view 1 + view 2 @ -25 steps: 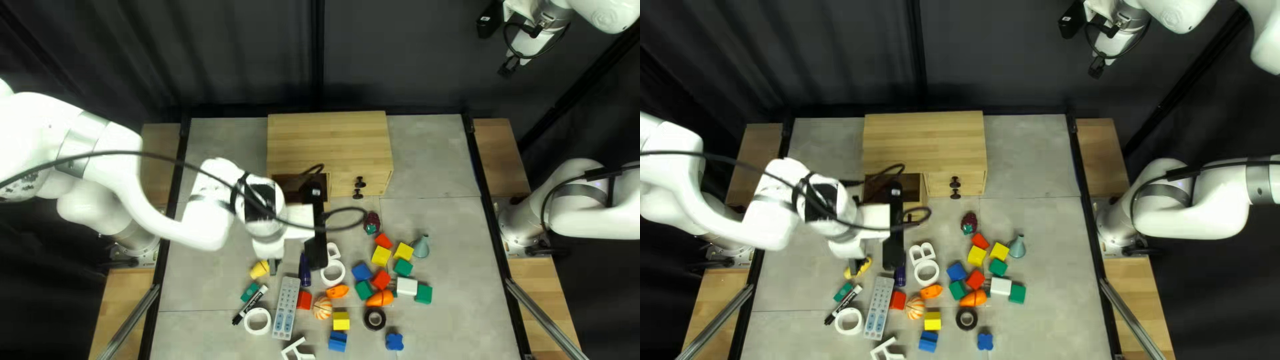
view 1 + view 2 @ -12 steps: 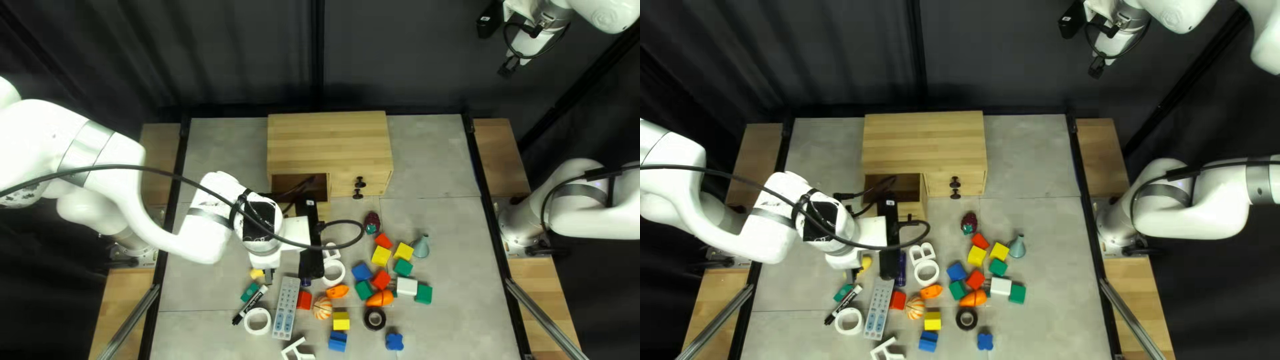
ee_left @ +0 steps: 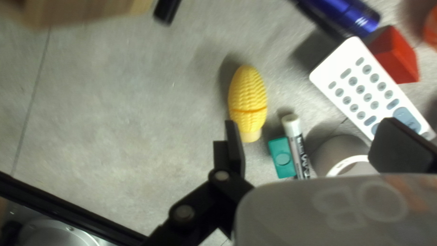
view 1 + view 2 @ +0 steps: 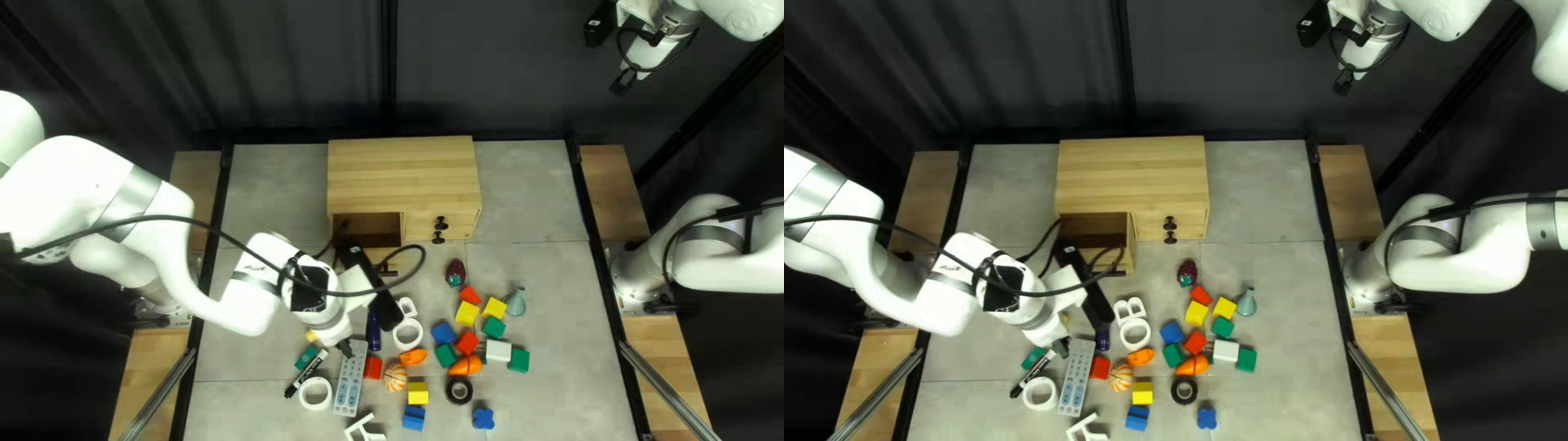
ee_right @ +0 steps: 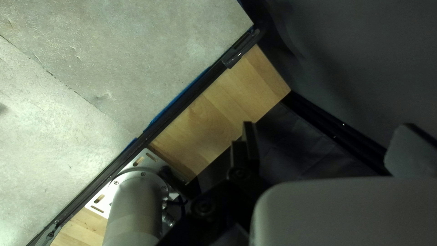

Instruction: Open drawers and place objects into drawer and close

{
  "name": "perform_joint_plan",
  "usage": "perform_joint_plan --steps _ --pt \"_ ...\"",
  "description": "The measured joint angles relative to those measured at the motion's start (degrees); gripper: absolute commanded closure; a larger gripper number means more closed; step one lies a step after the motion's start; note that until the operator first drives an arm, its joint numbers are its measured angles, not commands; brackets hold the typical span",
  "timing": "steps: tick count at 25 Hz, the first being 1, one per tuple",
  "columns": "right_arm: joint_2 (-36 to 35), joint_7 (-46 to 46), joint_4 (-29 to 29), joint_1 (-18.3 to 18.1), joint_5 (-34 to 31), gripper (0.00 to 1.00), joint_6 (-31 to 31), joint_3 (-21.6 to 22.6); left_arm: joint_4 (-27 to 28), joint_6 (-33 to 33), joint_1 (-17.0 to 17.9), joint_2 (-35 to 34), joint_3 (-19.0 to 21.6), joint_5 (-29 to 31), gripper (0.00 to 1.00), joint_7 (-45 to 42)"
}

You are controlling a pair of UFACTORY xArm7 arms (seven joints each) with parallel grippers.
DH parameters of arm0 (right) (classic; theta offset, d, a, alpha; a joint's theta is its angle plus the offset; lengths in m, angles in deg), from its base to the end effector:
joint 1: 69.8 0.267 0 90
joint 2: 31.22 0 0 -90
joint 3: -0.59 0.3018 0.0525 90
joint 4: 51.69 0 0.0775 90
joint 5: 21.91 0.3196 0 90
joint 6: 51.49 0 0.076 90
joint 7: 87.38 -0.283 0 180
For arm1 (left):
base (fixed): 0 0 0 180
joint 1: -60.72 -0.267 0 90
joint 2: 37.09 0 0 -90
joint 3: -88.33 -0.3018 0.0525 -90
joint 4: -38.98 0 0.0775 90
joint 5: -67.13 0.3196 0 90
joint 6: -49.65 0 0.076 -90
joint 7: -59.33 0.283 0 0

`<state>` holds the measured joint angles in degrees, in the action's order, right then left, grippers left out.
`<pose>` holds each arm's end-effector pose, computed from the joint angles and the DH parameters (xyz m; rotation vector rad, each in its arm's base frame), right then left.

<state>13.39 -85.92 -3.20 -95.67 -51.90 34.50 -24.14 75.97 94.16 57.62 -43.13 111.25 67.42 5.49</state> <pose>0.0702 -0.2927 0.3219 2.7094 -1.0469 -0.0257 0.3438 -0.1153 0.1042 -2.9510 -0.9012 0.0012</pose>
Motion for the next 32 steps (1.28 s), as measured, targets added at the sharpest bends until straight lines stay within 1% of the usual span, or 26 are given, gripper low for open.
perform_joint_plan --steps 5,17,26,32 --pt "0.00 0.00 0.00 0.00 0.00 0.00 0.00 0.00 -2.55 -2.77 -0.06 -0.16 -0.06 -0.38 0.00 -0.66" --pt "0.00 0.00 0.00 0.00 0.00 0.00 0.00 0.00 -3.37 -10.19 -0.02 4.60 0.36 1.48 0.00 -2.79" --pt "0.00 0.00 0.00 0.00 0.00 0.00 0.00 0.00 -6.69 -15.93 -0.10 5.38 0.39 5.54 0.00 -8.08" --pt "0.00 0.00 0.00 0.00 0.00 0.00 0.00 0.00 -7.92 -17.30 0.33 5.06 1.12 10.91 0.00 -13.64"
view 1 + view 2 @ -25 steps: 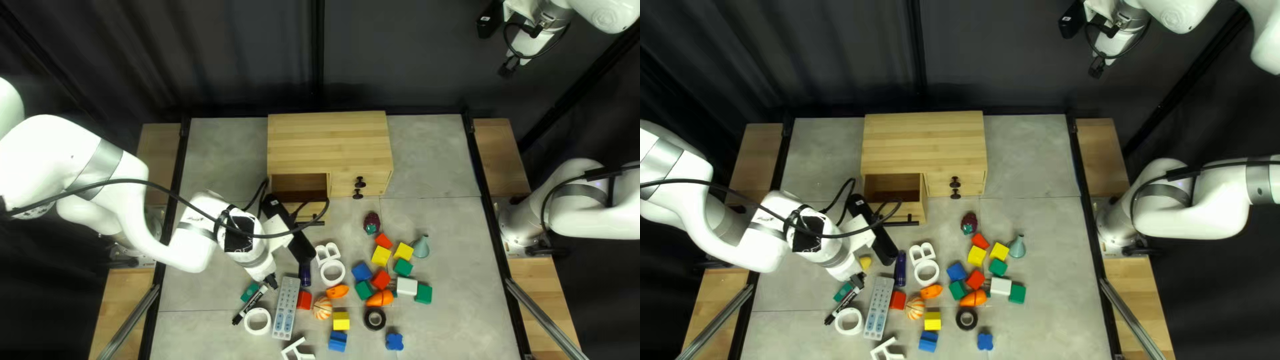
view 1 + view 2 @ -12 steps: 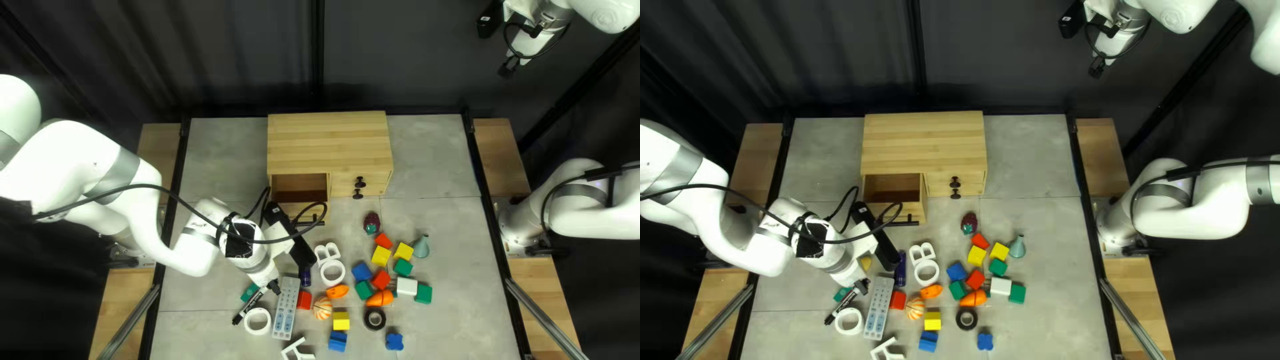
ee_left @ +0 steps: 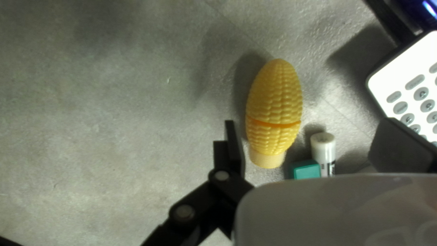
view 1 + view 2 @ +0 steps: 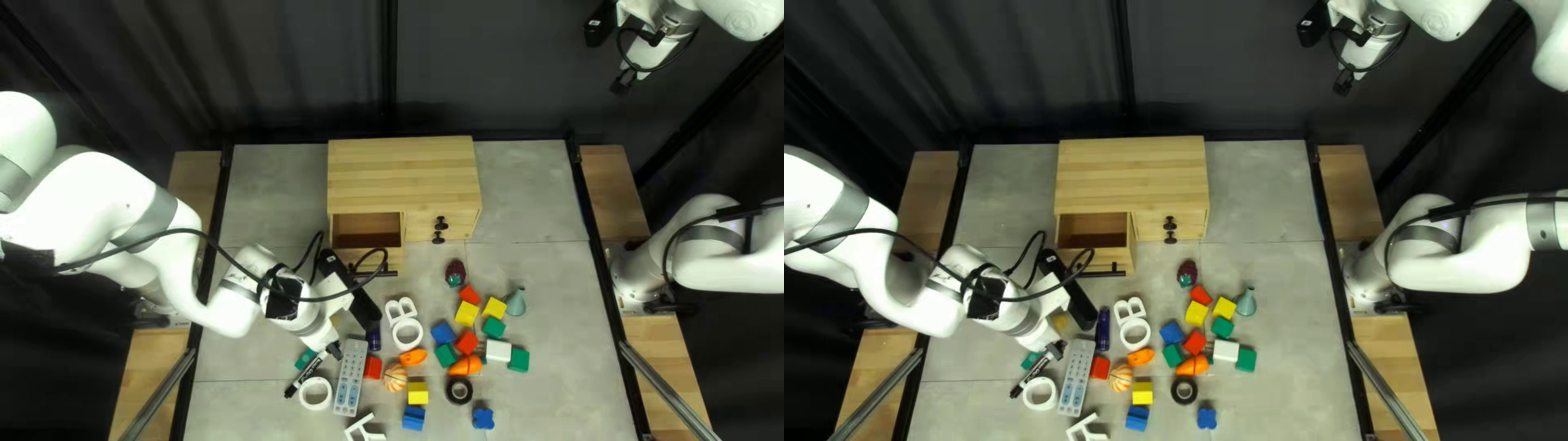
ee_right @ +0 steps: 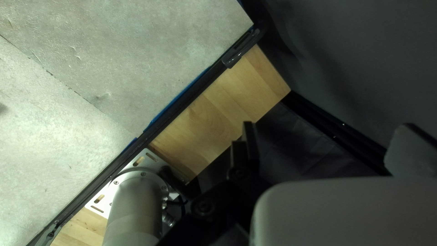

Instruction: Open drawers and place objects into drawer and close

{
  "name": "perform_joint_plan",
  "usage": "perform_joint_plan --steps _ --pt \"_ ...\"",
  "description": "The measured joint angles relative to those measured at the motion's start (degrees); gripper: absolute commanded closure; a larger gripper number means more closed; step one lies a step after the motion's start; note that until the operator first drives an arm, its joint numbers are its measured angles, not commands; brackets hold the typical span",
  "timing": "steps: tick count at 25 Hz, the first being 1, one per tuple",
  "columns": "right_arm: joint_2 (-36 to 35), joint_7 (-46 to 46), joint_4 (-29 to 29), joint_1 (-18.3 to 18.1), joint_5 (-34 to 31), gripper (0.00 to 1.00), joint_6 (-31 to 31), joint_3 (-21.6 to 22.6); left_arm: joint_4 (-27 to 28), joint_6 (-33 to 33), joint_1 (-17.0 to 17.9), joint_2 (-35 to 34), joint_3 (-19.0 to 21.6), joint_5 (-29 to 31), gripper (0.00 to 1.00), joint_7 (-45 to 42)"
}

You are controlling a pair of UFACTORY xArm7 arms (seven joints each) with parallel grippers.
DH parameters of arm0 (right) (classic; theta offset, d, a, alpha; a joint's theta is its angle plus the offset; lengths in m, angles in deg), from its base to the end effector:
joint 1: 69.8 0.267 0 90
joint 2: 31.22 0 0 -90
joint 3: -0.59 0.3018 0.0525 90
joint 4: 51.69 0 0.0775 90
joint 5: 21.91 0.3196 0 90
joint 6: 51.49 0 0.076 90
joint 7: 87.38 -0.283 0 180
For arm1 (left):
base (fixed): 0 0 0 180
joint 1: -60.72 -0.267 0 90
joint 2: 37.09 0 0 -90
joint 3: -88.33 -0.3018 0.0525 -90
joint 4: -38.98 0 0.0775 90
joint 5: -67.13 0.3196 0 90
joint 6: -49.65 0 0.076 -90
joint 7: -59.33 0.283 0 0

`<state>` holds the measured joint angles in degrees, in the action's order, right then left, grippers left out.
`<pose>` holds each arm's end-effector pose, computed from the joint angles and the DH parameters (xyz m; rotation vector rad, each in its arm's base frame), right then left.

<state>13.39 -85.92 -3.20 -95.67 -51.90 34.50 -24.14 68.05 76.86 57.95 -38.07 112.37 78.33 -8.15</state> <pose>0.0702 -0.2927 0.3219 2.7094 -1.0469 -0.0257 0.3451 -0.1198 0.0531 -2.9441 -0.9667 -0.1613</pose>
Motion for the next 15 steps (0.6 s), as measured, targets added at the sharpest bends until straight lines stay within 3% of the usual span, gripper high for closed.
perform_joint_plan --steps 9,10,11,12,13,15 --pt "0.00 0.00 0.00 0.00 0.00 0.00 0.00 0.00 -0.65 -2.16 0.03 1.18 -0.01 5.56 0.01 -4.45" --pt "0.00 0.00 0.00 0.00 0.00 0.00 0.00 0.00 -0.70 -2.27 0.00 1.18 -0.05 5.77 0.24 -4.56" --pt "0.00 0.00 0.00 0.00 0.00 0.00 0.00 0.00 -0.75 -2.41 -0.06 1.23 -0.11 6.08 0.60 -4.75" --pt "0.00 0.00 0.00 0.00 0.00 0.00 0.00 0.00 -0.78 -2.56 -0.10 1.35 -0.17 6.45 0.87 -4.99" --pt "0.00 0.00 0.00 0.00 0.00 0.00 0.00 0.00 -0.80 -2.69 -0.14 1.45 -0.22 6.73 0.86 -5.19" --pt "0.00 0.00 0.00 0.00 0.00 0.00 0.00 0.00 -0.83 -2.88 -0.18 1.63 -0.29 7.12 0.72 -5.49"
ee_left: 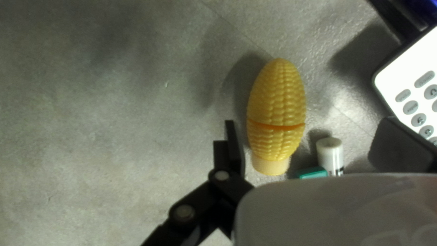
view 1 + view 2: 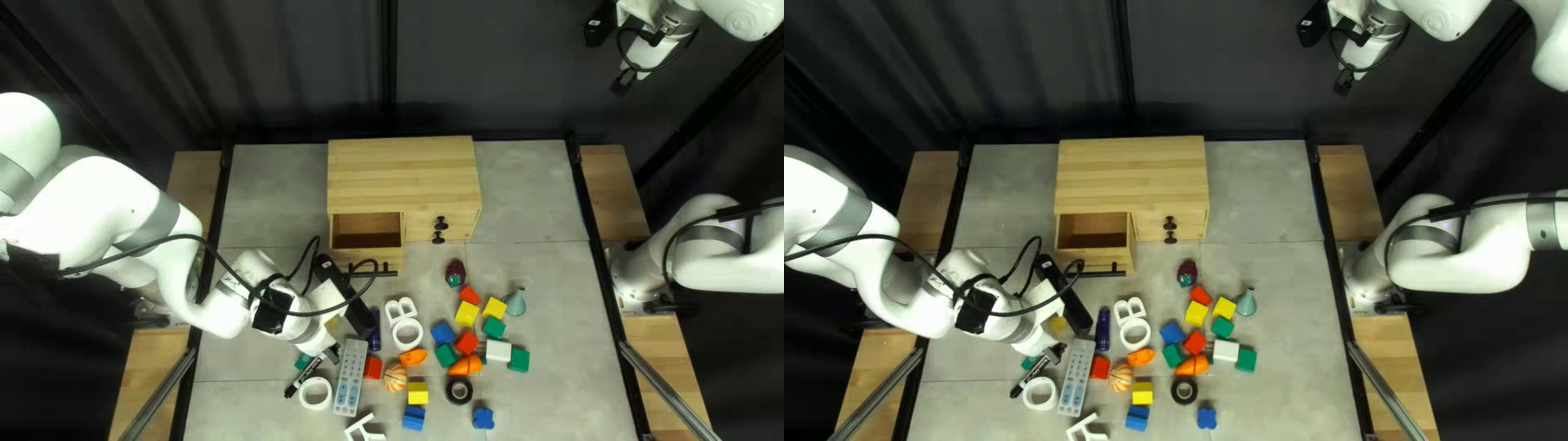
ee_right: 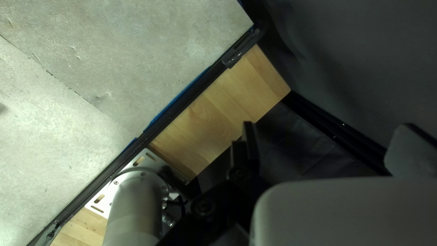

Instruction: Open drawers and place objects into drawer and close

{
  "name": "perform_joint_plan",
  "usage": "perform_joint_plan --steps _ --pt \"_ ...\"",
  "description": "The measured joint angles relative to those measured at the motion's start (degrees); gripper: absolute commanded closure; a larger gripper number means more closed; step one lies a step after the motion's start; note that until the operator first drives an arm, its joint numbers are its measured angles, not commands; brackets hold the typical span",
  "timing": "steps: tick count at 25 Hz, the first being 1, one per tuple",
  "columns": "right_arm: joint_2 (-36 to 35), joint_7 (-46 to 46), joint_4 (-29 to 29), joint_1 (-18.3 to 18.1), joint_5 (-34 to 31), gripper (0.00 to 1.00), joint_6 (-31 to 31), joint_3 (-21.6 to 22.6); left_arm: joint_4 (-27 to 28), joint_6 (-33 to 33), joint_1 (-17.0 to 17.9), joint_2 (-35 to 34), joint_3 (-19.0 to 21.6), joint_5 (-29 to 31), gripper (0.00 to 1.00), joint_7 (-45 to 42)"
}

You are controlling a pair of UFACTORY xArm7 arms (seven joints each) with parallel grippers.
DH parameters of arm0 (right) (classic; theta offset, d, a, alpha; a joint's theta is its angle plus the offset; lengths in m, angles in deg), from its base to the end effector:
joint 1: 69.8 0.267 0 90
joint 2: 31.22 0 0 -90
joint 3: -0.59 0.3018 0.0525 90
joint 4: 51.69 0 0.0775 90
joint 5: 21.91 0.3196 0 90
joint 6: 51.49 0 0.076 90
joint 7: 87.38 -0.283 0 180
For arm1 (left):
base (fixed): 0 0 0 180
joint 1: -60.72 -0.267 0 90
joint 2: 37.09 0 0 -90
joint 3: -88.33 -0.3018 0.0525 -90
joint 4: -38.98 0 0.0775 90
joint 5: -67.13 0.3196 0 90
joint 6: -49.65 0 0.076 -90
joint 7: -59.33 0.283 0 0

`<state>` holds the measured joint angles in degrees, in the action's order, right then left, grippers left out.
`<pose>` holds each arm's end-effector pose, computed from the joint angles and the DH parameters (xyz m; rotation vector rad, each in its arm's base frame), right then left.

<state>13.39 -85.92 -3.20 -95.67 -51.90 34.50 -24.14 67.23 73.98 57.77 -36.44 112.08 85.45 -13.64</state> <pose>0.0702 -0.2927 0.3219 2.7094 -1.0469 -0.0257 0.3480 -0.1174 0.0441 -2.9359 -0.9449 -0.2136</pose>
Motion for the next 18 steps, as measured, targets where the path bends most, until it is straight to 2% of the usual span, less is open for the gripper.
perform_joint_plan --steps 1,3,4,6,7,12,15,18 --pt "0.00 0.00 0.00 0.00 0.00 0.00 0.00 0.00 -0.02 -0.17 -0.01 0.13 -0.03 0.25 0.65 -0.21" --pt "0.00 0.00 0.00 0.00 0.00 0.00 0.00 0.00 -0.12 -0.51 -0.03 0.33 -0.08 0.64 0.63 -0.56" --pt "0.00 0.00 0.00 0.00 0.00 0.00 0.00 0.00 -0.14 -0.59 -0.03 0.36 -0.09 0.71 0.66 -0.63" --pt "0.00 0.00 0.00 0.00 0.00 0.00 0.00 0.00 -0.14 -0.68 -0.04 0.42 -0.11 0.85 0.90 -0.74" --pt "0.00 0.00 0.00 0.00 0.00 0.00 0.00 0.00 -0.13 -0.67 -0.05 0.43 -0.12 0.90 0.92 -0.78" --pt "0.00 0.00 0.00 0.00 0.00 0.00 0.00 0.00 0.06 2.33 0.35 -2.12 -0.11 -1.49 0.89 1.27" --pt "0.00 0.00 0.00 0.00 0.00 0.00 0.00 0.00 1.15 8.56 1.29 -6.79 -0.66 -4.84 0.89 4.84" --pt "0.00 0.00 0.00 0.00 0.00 0.00 0.00 0.00 2.81 14.06 1.78 -10.50 -1.36 -6.28 0.84 7.44"
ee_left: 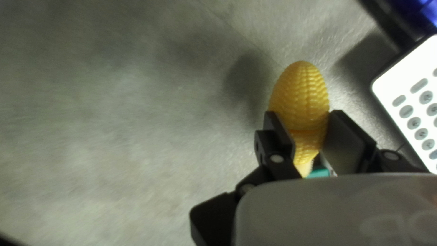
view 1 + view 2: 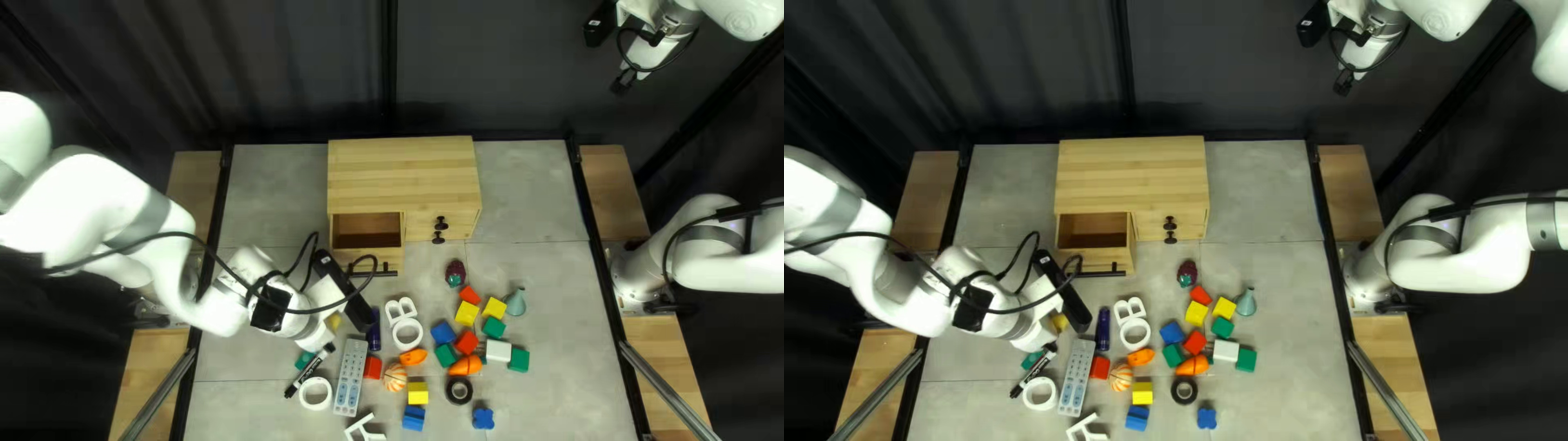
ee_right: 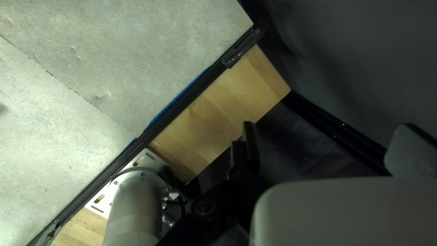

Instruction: Open drawers and place objects into drawer and close

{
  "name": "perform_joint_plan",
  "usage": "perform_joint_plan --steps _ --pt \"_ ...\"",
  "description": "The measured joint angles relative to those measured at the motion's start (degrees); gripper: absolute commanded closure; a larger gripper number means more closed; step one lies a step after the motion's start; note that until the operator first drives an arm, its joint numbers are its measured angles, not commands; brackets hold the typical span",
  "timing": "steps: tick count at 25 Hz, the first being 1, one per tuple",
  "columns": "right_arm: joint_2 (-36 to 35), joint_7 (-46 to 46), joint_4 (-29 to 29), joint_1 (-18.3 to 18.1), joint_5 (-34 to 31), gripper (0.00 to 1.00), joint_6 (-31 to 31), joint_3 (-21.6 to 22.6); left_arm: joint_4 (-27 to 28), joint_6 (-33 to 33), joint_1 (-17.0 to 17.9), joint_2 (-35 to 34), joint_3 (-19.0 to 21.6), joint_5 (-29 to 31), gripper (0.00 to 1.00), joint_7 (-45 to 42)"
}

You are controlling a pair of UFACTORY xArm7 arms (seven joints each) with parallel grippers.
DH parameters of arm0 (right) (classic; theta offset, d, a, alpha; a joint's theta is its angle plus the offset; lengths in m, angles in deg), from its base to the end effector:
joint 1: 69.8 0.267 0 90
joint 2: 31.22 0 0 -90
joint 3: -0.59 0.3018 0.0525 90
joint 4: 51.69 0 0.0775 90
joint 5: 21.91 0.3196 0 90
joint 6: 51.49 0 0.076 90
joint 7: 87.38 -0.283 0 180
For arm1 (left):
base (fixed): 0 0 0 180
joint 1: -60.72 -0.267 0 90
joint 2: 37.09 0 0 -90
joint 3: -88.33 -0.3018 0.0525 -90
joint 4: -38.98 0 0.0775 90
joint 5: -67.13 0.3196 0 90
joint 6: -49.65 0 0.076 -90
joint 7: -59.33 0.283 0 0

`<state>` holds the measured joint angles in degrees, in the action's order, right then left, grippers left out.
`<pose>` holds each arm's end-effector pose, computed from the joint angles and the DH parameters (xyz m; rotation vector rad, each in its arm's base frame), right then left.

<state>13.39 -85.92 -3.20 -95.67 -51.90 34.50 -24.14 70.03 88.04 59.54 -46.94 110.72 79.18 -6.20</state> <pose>0.0702 -0.2927 0.3219 2.7094 -1.0469 -0.0257 0.3452 -0.0943 0.1022 -2.8653 -0.9089 -0.2326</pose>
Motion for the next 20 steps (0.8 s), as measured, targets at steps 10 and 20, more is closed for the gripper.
perform_joint_plan --steps 10,20 --pt "0.00 0.00 0.00 0.00 0.00 0.00 0.00 0.00 10.61 14.88 -3.49 -8.42 -5.58 4.17 0.94 13.17" --pt "0.00 0.00 0.00 0.00 0.00 0.00 0.00 0.00 17.63 11.89 -8.94 -1.42 -10.14 13.68 0.91 22.06"
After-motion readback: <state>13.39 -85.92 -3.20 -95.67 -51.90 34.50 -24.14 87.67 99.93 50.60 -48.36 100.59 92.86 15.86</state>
